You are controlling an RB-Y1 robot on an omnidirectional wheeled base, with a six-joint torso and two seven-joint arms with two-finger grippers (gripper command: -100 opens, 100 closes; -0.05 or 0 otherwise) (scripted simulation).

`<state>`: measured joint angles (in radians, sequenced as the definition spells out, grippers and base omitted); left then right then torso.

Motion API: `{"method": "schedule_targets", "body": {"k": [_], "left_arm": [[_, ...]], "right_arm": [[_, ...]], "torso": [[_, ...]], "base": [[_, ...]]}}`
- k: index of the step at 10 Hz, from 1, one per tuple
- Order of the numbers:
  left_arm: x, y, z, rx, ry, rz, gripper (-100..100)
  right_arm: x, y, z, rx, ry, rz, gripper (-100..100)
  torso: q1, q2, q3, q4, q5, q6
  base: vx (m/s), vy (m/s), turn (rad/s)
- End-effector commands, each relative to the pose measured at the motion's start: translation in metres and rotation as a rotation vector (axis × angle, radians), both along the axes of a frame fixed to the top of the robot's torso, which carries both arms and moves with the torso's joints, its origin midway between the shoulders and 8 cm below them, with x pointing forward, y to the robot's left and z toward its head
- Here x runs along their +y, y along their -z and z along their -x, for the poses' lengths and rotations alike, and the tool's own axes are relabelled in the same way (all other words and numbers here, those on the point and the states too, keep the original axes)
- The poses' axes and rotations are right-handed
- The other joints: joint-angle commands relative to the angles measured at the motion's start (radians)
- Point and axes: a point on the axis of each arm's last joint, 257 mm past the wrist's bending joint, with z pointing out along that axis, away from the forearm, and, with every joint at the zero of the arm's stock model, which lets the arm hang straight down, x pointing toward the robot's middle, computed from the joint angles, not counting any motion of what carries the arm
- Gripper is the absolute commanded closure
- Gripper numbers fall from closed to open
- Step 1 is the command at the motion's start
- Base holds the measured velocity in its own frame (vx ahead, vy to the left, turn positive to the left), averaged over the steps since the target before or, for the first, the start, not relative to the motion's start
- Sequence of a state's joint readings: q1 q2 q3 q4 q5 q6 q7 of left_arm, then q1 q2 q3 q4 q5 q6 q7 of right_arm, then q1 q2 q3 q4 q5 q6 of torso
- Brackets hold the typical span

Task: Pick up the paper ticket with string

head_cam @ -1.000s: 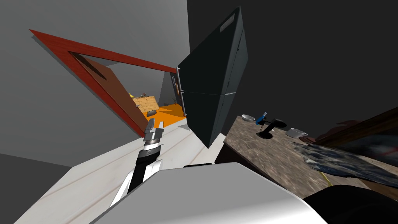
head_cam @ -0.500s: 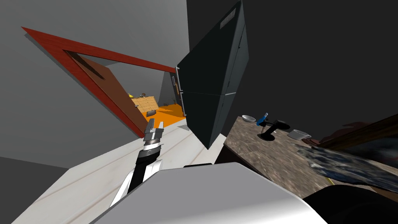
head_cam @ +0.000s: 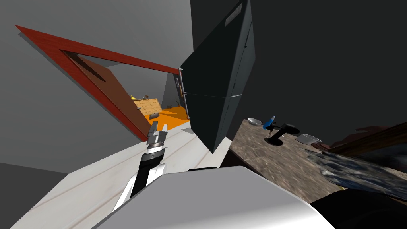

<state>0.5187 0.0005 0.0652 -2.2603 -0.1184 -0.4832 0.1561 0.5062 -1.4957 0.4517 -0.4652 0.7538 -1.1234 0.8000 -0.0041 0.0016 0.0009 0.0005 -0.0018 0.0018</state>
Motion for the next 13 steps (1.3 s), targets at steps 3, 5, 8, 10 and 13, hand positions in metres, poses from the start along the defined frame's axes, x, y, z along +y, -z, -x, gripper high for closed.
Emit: {"method": "schedule_targets", "body": {"k": [3, 5, 8, 10, 13], "left_arm": [[0.000, 0.000, 0.000, 0.000, 0.000, 0.000, 0], [0.000, 0.000, 0.000, 0.000, 0.000, 0.000, 0], [0.000, 0.000, 0.000, 0.000, 0.000, 0.000, 0], [0.000, 0.000, 0.000, 0.000, 0.000, 0.000, 0], [0.000, 0.000, 0.000, 0.000, 0.000, 0.000, 0]], "right_arm": [[0.004, 0.019, 0.011, 0.004, 0.014, 0.005, -100], [0.003, 0.016, 0.009, 0.004, 0.011, 0.004, 100], [0.003, 0.015, 0.011, 0.006, 0.018, 0.005, 100], [0.003, 0.015, 0.011, 0.007, 0.017, 0.005, 0], [0.002, 0.006, 0.005, 0.005, 0.006, 0.003, 0]], "torso": [[0.000, 0.001, 0.001, 0.000, 0.000, 0.000], [0.001, 0.002, 0.001, 0.000, 0.000, 0.000], [0.000, 0.002, 0.002, 0.001, -0.001, -0.003], [-0.001, 0.002, 0.002, 0.002, -0.001, -0.003], [0.000, 0.003, 0.002, 0.002, -0.001, -0.002]], "base": [[0.005, -0.007, 0.050], [0.002, -0.003, 0.005], [0.000, 0.000, -0.010], [0.000, 0.000, 0.000], [-0.003, 0.004, -0.025]]}}
